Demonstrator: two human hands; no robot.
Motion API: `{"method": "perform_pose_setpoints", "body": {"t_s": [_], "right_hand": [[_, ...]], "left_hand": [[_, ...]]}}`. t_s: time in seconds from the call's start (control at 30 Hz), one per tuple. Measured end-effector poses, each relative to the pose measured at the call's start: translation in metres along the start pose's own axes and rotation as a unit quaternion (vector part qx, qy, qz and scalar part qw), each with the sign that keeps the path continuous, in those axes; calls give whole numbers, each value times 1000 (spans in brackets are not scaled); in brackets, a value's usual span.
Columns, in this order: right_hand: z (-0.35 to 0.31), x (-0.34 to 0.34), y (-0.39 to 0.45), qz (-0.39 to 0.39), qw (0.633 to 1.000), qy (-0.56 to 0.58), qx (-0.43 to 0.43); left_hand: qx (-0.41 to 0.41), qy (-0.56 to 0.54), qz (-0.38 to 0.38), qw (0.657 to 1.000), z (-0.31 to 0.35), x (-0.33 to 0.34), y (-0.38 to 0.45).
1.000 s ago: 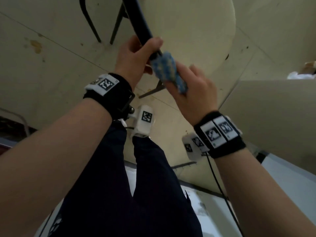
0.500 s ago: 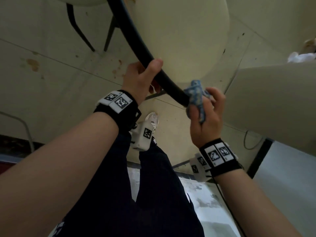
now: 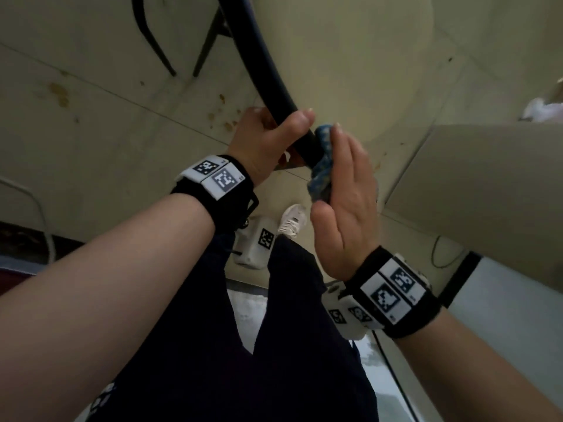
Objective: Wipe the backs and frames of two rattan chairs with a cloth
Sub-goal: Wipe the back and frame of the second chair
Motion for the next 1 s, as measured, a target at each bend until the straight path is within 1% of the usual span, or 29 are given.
{"method": "perform_pose_setpoints", "body": {"t_s": [0.13, 0.23, 0.3, 0.37, 0.43, 0.47, 0.57, 0.67, 0.73, 0.87, 1.0], "right_hand": [[3, -5, 5, -55, 996, -66, -39], [7, -10, 8, -79, 990, -85, -78], [11, -12, 8, -77, 987, -90, -110], [13, -9, 10, -70, 984, -99, -128], [19, -9, 9, -71, 979, -103, -160], [22, -10, 11, -67, 976, -114, -173], [31, -15, 20, -51, 964, -144, -219], [35, -8, 24, -50, 953, -154, -256], [36, -6, 23, -43, 956, -140, -255], [41, -7, 19, -29, 967, -95, -233], [57, -11, 4, -34, 966, -75, -246]], "left_hand": [[-3, 51, 27, 998, 1, 1, -2], [-5, 72, 60, 996, 3, 3, -7], [-4, 78, 122, 989, 1, 7, -14], [-15, 69, 168, 983, 0, 9, -16], [-21, 30, 232, 972, -1, 19, -23], [-23, 2, 251, 968, -1, 26, -24], [-16, -43, 250, 967, -4, 42, -21], [-18, -42, 234, 971, -8, 40, -25], [-19, -42, 225, 973, -7, 40, -27], [16, -53, 253, 966, -1, 49, -31], [32, -6, 313, 949, -11, 54, -42]]}}
Point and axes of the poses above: each hand's wrist, its own y-axis towards the middle knuckle, its own x-axis out of the palm, z = x × y, the point moved 3 cm from there along y, towards the middle knuckle, and after that the axes turned 1 degree about x, right-handed, at the moved point
